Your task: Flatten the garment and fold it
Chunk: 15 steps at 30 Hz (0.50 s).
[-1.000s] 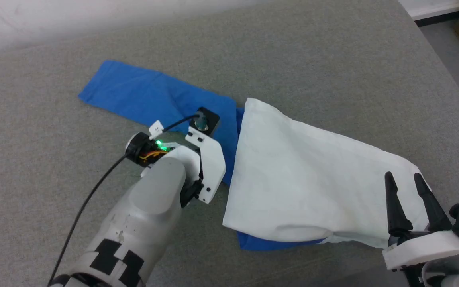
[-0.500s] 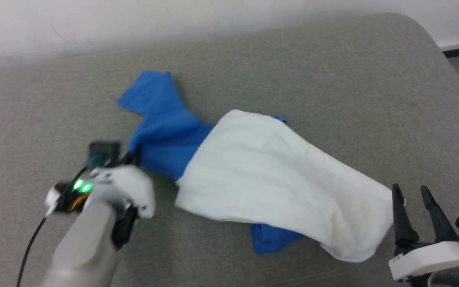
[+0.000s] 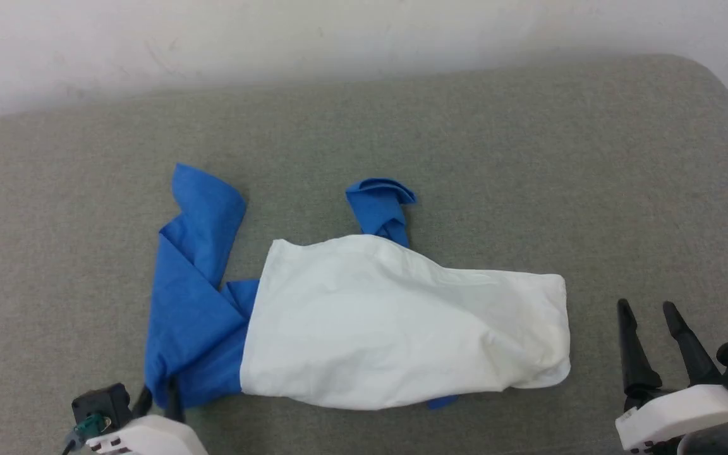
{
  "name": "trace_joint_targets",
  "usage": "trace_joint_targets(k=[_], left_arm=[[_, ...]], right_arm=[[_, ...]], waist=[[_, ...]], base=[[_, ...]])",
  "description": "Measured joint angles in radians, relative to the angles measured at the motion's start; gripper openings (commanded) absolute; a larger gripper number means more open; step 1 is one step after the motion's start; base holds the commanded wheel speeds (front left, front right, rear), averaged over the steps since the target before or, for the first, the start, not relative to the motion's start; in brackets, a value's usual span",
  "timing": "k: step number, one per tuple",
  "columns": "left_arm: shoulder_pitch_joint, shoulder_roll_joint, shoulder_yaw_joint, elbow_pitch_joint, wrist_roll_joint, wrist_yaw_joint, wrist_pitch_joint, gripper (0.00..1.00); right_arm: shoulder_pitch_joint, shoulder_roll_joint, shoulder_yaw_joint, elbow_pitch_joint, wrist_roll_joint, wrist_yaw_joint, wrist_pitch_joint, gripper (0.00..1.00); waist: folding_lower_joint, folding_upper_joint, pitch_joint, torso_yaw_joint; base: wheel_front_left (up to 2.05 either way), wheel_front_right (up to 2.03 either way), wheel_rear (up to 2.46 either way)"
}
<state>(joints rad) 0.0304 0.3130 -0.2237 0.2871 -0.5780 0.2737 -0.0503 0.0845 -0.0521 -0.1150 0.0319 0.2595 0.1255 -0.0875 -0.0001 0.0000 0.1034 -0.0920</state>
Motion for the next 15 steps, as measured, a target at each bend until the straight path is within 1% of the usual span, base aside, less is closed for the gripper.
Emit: trace_joint_targets(k=[2, 4, 6, 8, 11, 15], left_arm=[[0.000, -0.009, -0.004, -0.045, 0.017, -0.001, -0.064, 1.00], [-0.004, -0.017, -0.008, -0.086, 0.040, -0.011, -0.142, 1.00], [-0.019, -0.024, -0.012, -0.118, 0.071, -0.019, -0.182, 1.00], [-0.030, -0.034, -0.009, -0.152, 0.101, -0.027, -0.199, 1.00], [-0.037, -0.057, 0.018, -0.222, 0.157, -0.029, -0.206, 1.00], [-0.038, -0.097, 0.057, -0.314, 0.245, -0.058, -0.207, 1.00]], right_arm=[[0.000, 0.000, 0.001, -0.003, -0.008, 0.000, 0.011, 1.00], [-0.001, 0.000, 0.002, -0.003, -0.013, 0.000, 0.025, 1.00], [-0.006, 0.000, 0.006, 0.002, -0.013, 0.000, 0.043, 1.00], [-0.021, 0.000, 0.014, 0.022, -0.010, 0.000, 0.074, 1.00], [-0.057, 0.000, 0.019, 0.090, -0.009, 0.000, 0.160, 1.00], [-0.143, -0.018, 0.022, 0.213, 0.023, 0.000, 0.275, 1.00]], waist=[[0.0000, 0.0000, -0.006, 0.007], [0.0000, 0.0000, -0.013, 0.014], [0.0000, 0.0000, -0.017, 0.021], [0.0000, 0.0000, -0.021, 0.025], [0.0000, 0.0000, -0.023, 0.030], [0.0001, 0.0000, -0.019, 0.047]], base=[[0.00, 0.00, 0.00], [0.00, 0.00, 0.00], [0.00, 0.00, 0.00], [0.00, 0.00, 0.00], [0.00, 0.00, 0.00], [0.00, 0.00, 0.00]])
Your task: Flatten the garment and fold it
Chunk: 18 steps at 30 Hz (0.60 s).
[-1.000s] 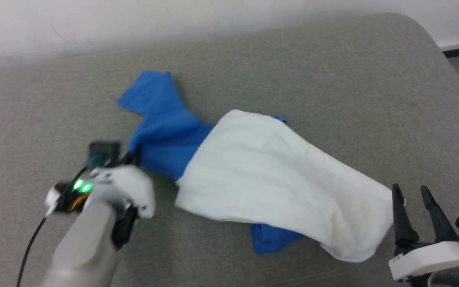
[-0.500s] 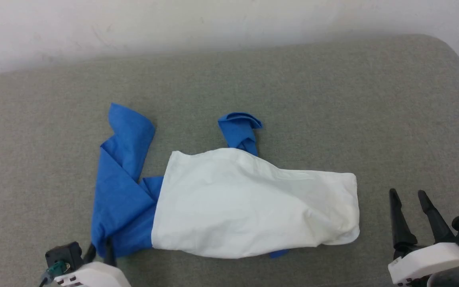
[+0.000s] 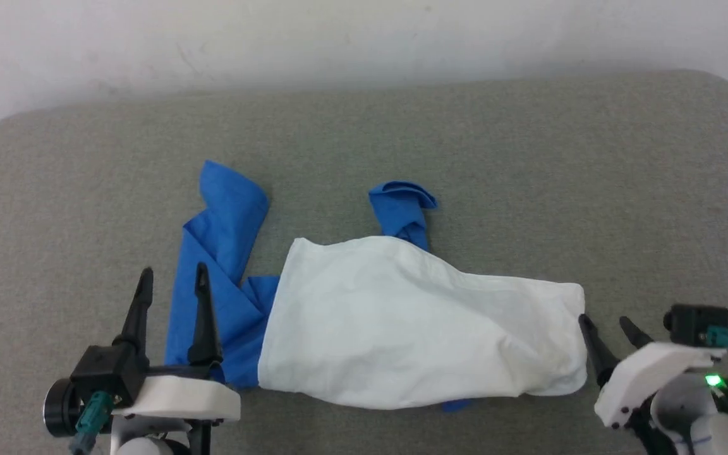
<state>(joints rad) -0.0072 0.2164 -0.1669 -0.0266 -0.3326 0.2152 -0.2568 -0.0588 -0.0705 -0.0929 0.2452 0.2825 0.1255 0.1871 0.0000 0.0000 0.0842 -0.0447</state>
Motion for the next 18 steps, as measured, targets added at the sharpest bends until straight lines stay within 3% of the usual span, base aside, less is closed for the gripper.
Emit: trace_joint_targets(k=[8, 13, 14, 15, 17, 18], left_arm=[[0.001, -0.063, 0.040, -0.050, 0.097, -0.060, 0.000, 1.00], [0.001, -0.099, 0.059, -0.044, 0.120, -0.092, 0.000, 1.00], [0.000, -0.104, 0.062, -0.041, 0.124, -0.096, 0.000, 1.00], [0.000, -0.110, 0.065, -0.039, 0.127, -0.101, 0.000, 1.00], [0.000, -0.121, 0.074, -0.033, 0.132, -0.111, 0.000, 1.00], [0.000, -0.125, 0.078, -0.028, 0.134, -0.119, 0.000, 1.00]], right_arm=[[-0.221, -0.104, 0.035, 0.217, 0.085, 0.000, 0.215, 1.00], [-0.298, -0.134, 0.091, 0.331, 0.123, 0.000, 0.377, 1.00], [-0.313, -0.140, 0.096, 0.344, 0.140, 0.000, 0.405, 0.75], [-0.326, -0.150, 0.101, 0.356, 0.154, 0.000, 0.432, 0.43], [-0.345, -0.166, 0.113, 0.370, 0.171, 0.000, 0.466, 0.09], [-0.350, -0.171, 0.117, 0.374, 0.183, 0.000, 0.472, 0.00]], waist=[[0.0001, 0.0000, 0.032, 0.055], [0.0002, 0.0000, 0.062, 0.083], [0.0001, 0.0000, 0.067, 0.088], [0.0000, 0.0000, 0.072, 0.091], [0.0000, 0.0000, 0.078, 0.097], [0.0000, 0.0000, 0.080, 0.099]], base=[[0.00, 0.00, 0.00], [0.00, 0.00, 0.00], [0.00, 0.00, 0.00], [0.00, 0.00, 0.00], [0.00, 0.00, 0.00], [0.00, 0.00, 0.00]])
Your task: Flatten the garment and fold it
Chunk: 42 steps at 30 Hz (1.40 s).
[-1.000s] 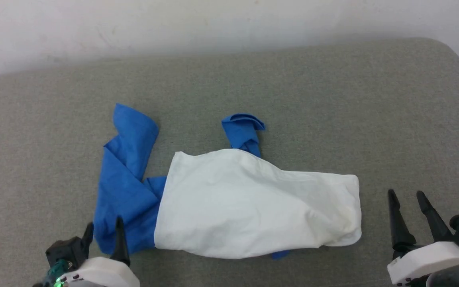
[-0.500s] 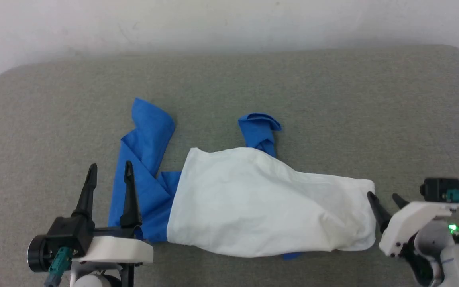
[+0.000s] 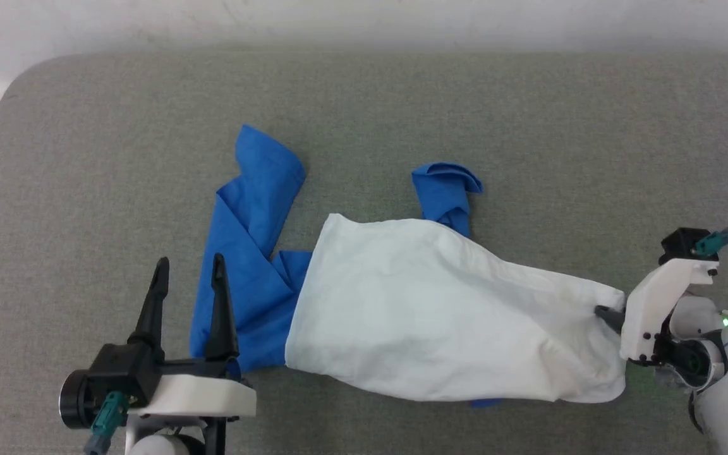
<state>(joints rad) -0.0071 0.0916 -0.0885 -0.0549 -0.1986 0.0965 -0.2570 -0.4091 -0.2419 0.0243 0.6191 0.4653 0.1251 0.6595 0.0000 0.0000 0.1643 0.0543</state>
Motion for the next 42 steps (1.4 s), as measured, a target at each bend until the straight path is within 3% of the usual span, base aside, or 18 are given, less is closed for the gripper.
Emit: trace_joint_targets(k=[4, 9, 15, 19, 25, 35, 36, 37, 38, 39, 42], left_arm=[[0.000, -0.012, 0.019, 0.018, 0.014, -0.016, 0.000, 1.00], [-0.003, -0.023, 0.030, 0.026, 0.027, -0.031, 0.000, 1.00], [-0.058, -0.029, 0.021, 0.027, 0.042, -0.061, 0.000, 1.00], [-0.126, -0.034, -0.014, 0.022, 0.049, -0.076, 0.000, 1.00], [-0.232, -0.039, -0.072, 0.012, 0.038, -0.078, 0.000, 1.00], [-0.301, -0.040, -0.119, 0.014, 0.019, -0.050, 0.000, 1.00], [-0.303, -0.040, -0.119, 0.015, 0.019, -0.050, 0.000, 1.00], [-0.303, -0.040, -0.117, 0.017, 0.019, -0.050, 0.000, 1.00], [-0.303, -0.040, -0.116, 0.021, 0.019, -0.049, 0.000, 1.00], [-0.303, -0.040, -0.113, 0.023, 0.019, -0.047, 0.000, 1.00], [-0.303, -0.040, -0.102, 0.028, 0.022, -0.046, 0.000, 1.00]], right_arm=[[-0.017, -0.017, 0.056, -0.020, 0.022, 0.000, -0.029, 0.00], [-0.111, -0.043, 0.112, -0.129, -0.021, 0.000, -0.204, 0.00], [-0.378, -0.050, 0.047, -0.177, -0.129, 0.000, -0.355, 0.00], [-0.546, -0.059, -0.051, -0.104, -0.219, 0.001, -0.437, 0.00], [-0.742, -0.127, -0.171, 0.030, -0.334, 0.001, -0.556, 0.00], [-0.775, -0.150, -0.248, 0.314, -0.391, 0.001, -0.665, 0.00], [-0.771, -0.150, -0.249, 0.335, -0.394, 0.001, -0.679, 0.10], [-0.767, -0.149, -0.248, 0.356, -0.394, 0.001, -0.693, 0.37], [-0.761, -0.149, -0.242, 0.373, -0.396, 0.001, -0.709, 0.89], [-0.753, -0.148, -0.235, 0.387, -0.397, 0.001, -0.729, 1.00], [-0.727, -0.144, -0.201, 0.412, -0.393, 0.000, -0.796, 1.00]], waist=[[0.0001, 0.0000, -0.003, -0.006], [0.0001, 0.0001, -0.006, -0.021], [0.0001, 0.0000, 0.028, -0.027], [0.0002, 0.0000, 0.074, -0.018], [0.0002, 0.0000, 0.175, 0.014], [0.0004, 0.0000, 0.353, 0.078], [0.0004, 0.0000, 0.366, 0.083], [0.0004, 0.0000, 0.376, 0.088], [0.0004, 0.0000, 0.385, 0.092], [0.0005, 0.0000, 0.390, 0.095], [0.0001, 0.0000, 0.383, 0.099]], base=[[0.00, 0.00, 0.00], [0.00, 0.00, 0.00], [0.00, 0.00, 0.00], [0.00, 0.00, 0.00], [0.00, 0.00, 0.00], [0.00, 0.00, 0.00], [0.00, 0.00, 0.00], [0.00, 0.00, 0.00], [0.00, 0.00, 0.00], [0.00, 0.00, 0.00], [0.00, 0.00, 0.00]])
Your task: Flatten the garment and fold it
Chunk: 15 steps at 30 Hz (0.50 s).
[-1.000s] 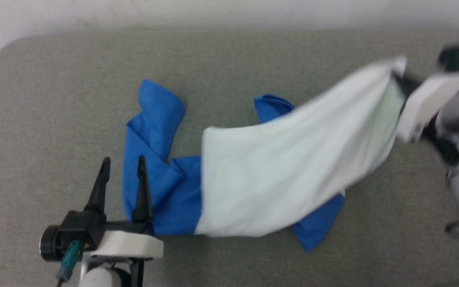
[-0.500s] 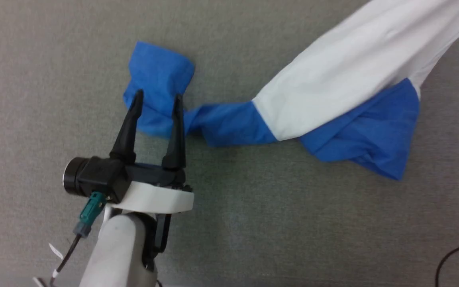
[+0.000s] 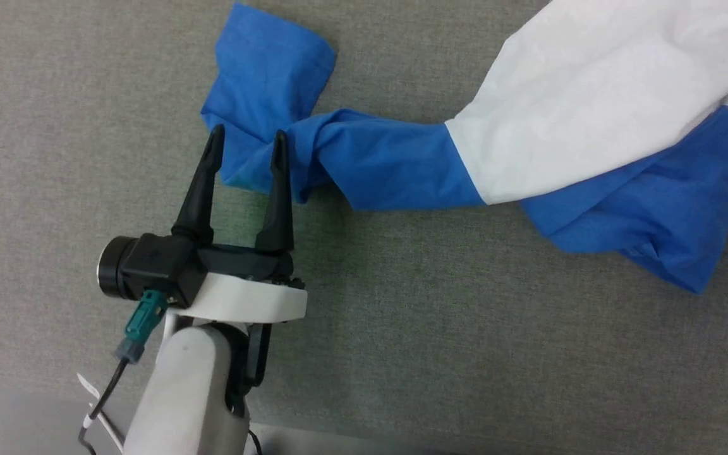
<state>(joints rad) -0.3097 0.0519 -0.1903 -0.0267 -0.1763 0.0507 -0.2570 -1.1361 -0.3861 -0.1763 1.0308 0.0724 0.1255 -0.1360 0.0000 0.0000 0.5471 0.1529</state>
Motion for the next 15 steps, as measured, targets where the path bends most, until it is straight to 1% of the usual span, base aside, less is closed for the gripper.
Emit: trace_joint_targets(k=[2, 5, 9, 12, 15], left_arm=[[0.004, 0.000, 0.010, 0.002, 0.002, 0.000, 0.000, 1.00], [0.033, 0.000, 0.030, 0.008, 0.003, 0.000, 0.000, 1.00], [0.105, 0.000, 0.064, 0.020, 0.010, 0.003, 0.000, 1.00], [0.151, 0.000, 0.083, 0.026, 0.011, 0.003, 0.000, 1.00], [0.187, 0.000, 0.093, 0.028, 0.011, 0.003, 0.000, 1.00]], right_arm=[[0.022, -0.001, 0.025, 0.002, 0.016, 0.000, -0.047, 1.00], [0.075, 0.002, 0.072, -0.020, 0.060, 0.000, -0.086, 1.00], [0.175, 0.012, 0.179, -0.112, 0.150, 0.000, -0.087, 1.00], [0.274, 0.020, 0.293, -0.236, 0.232, 0.000, -0.010, 1.00], [0.395, 0.008, 0.406, -0.398, 0.312, 0.000, 0.125, 1.00]], waist=[[0.0000, 0.0000, -0.014, 0.002], [0.0000, 0.0000, -0.046, 0.002], [-0.0002, 0.0000, -0.105, -0.004], [-0.0002, 0.0000, -0.161, -0.017], [-0.0004, 0.0000, -0.220, -0.032]], base=[[0.00, 0.00, 0.00], [0.00, 0.00, 0.00], [0.00, 0.00, 0.00], [0.00, 0.00, 0.00], [0.00, 0.00, 0.00]])
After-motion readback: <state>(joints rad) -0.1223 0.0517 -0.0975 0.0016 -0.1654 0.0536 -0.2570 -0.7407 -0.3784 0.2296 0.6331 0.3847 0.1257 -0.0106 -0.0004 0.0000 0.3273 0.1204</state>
